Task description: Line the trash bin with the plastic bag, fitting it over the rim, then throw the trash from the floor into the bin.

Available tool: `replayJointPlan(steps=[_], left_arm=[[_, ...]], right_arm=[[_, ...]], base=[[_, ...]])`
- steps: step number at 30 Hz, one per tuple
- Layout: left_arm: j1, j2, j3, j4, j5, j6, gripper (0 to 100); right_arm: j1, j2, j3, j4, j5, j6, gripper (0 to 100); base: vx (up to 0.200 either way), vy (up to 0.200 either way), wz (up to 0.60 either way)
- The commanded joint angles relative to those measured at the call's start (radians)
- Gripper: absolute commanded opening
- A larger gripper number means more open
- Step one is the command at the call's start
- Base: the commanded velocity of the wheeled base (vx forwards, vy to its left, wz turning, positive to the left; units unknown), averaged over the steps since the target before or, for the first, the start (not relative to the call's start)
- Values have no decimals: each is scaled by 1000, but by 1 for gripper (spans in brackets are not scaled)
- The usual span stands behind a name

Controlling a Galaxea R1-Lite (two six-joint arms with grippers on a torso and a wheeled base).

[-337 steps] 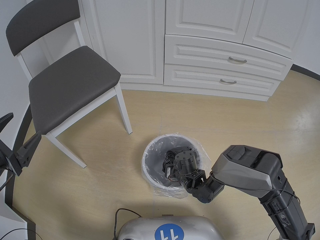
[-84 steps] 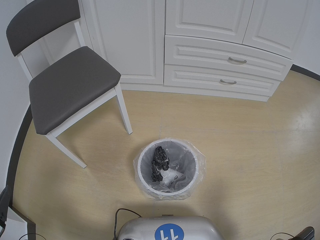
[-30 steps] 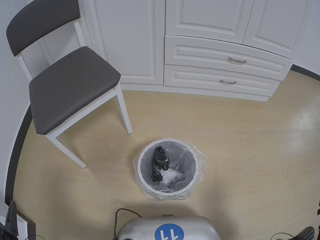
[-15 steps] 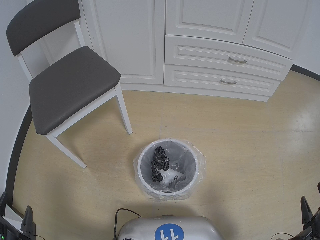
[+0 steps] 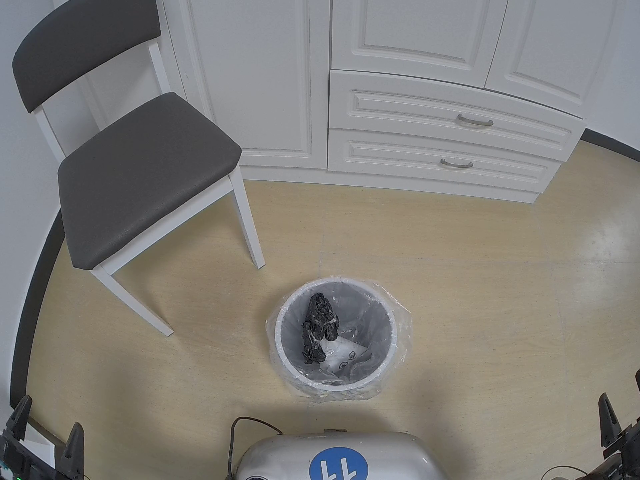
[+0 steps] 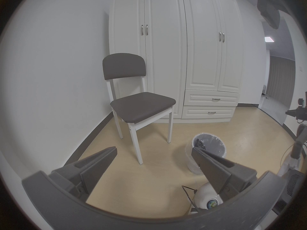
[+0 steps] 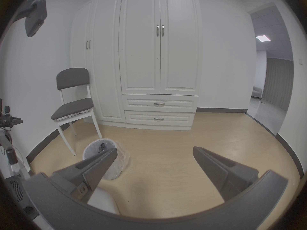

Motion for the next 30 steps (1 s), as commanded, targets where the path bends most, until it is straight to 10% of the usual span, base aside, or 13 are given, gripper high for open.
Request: replayJointPlan(steps=[1,30], left_arm=[[0,-15,15,1,0,0,100],[2,-15,19,-10,33,-29,100]], right_arm=[[1,-15,17,1,-21,7,100],[-1,-15,17,50,12,11,100]], base=[[0,0,0],[0,0,0]])
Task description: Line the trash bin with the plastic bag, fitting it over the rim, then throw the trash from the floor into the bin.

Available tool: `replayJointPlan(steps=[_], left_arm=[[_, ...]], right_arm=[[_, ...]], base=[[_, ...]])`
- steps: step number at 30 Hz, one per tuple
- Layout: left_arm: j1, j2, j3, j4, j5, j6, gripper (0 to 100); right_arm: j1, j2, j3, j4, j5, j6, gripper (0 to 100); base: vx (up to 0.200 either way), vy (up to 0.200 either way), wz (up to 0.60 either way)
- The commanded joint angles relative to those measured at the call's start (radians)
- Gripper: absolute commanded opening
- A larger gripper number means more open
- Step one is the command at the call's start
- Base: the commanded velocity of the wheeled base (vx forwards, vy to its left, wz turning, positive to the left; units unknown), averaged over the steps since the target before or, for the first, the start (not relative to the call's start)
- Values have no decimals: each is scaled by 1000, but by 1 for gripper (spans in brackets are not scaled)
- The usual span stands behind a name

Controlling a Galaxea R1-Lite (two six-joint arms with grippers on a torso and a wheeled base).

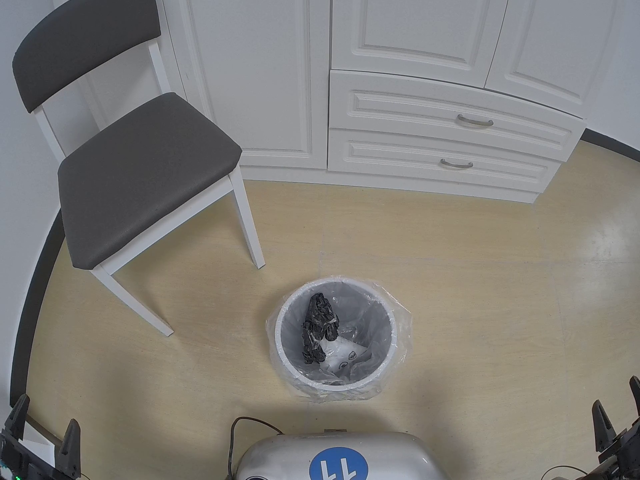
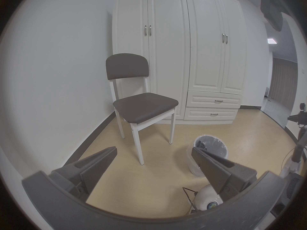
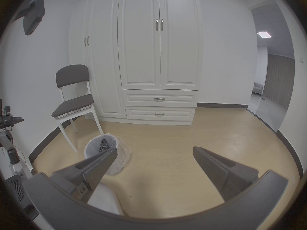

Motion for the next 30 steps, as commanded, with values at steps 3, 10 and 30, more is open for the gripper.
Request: replayJointPlan(steps=[3,10,30], left_arm=[[2,-15,18,-1,12,-10,100],[-3,-12,16,-1,0,11,100],[-3,-14,18,-2,-8,5,100]], right_arm=[[0,-15,18,0,-1,0,100],[0,-15,16,7,5,-21,100],[2,-15,18,6,12,3,100]], base=[[0,0,0],[0,0,0],[0,0,0]])
